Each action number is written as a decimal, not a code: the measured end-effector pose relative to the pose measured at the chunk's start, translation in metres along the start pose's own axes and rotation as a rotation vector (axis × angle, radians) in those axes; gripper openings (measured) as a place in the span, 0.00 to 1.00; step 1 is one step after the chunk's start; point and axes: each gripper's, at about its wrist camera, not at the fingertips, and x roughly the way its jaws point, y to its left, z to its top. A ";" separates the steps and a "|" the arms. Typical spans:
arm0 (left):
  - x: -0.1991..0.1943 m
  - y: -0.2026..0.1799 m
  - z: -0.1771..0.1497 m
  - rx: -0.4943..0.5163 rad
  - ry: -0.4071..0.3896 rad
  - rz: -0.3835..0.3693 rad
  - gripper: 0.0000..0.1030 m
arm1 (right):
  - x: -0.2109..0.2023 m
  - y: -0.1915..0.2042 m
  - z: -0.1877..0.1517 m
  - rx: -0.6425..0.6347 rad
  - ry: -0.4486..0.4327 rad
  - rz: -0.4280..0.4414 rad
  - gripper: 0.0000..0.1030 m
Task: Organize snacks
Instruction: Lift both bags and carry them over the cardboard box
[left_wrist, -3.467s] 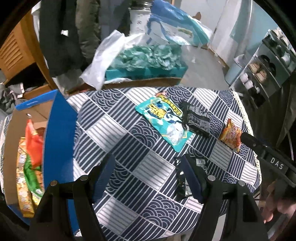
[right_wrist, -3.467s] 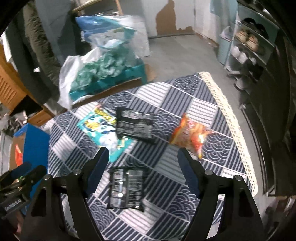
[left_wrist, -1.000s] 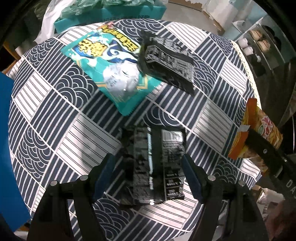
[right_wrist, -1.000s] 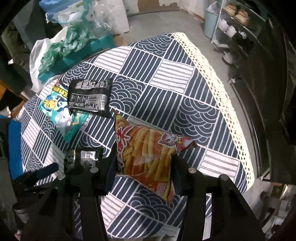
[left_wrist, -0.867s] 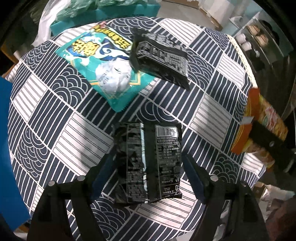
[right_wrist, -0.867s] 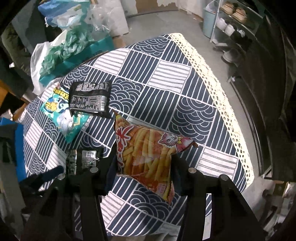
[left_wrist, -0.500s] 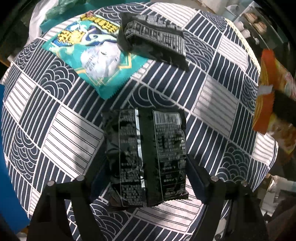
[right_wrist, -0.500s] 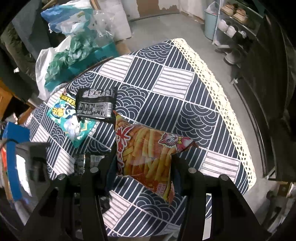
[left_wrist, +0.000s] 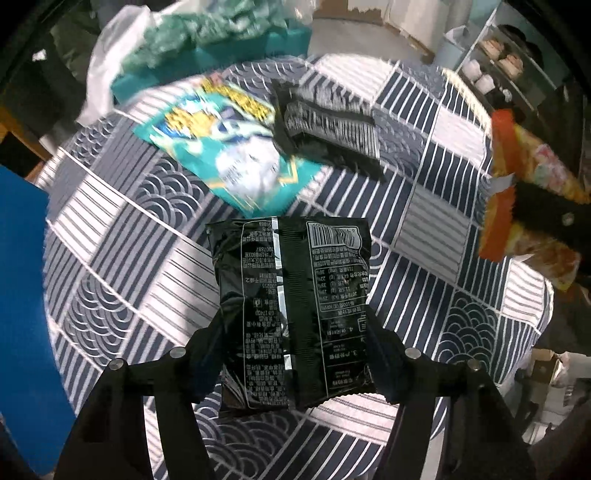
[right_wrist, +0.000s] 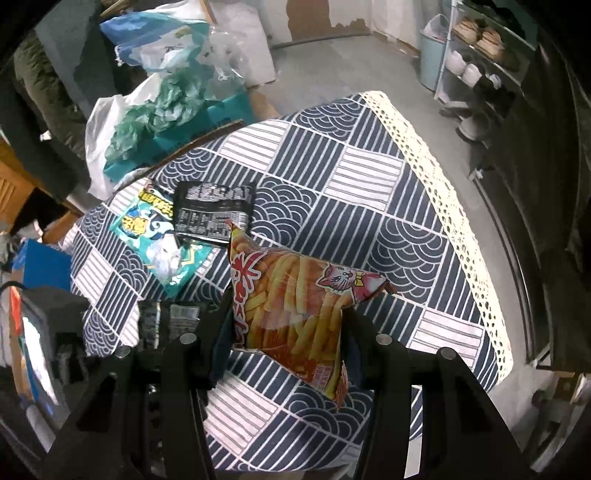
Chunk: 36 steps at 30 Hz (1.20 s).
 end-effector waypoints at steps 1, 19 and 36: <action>-0.005 0.001 -0.001 0.001 -0.012 0.003 0.66 | -0.001 0.003 0.000 -0.007 -0.003 0.001 0.48; -0.108 0.084 0.034 -0.052 -0.220 0.059 0.66 | -0.036 0.064 0.006 -0.122 -0.086 0.065 0.48; -0.154 0.164 0.014 -0.183 -0.292 0.068 0.66 | -0.056 0.156 -0.001 -0.291 -0.113 0.154 0.48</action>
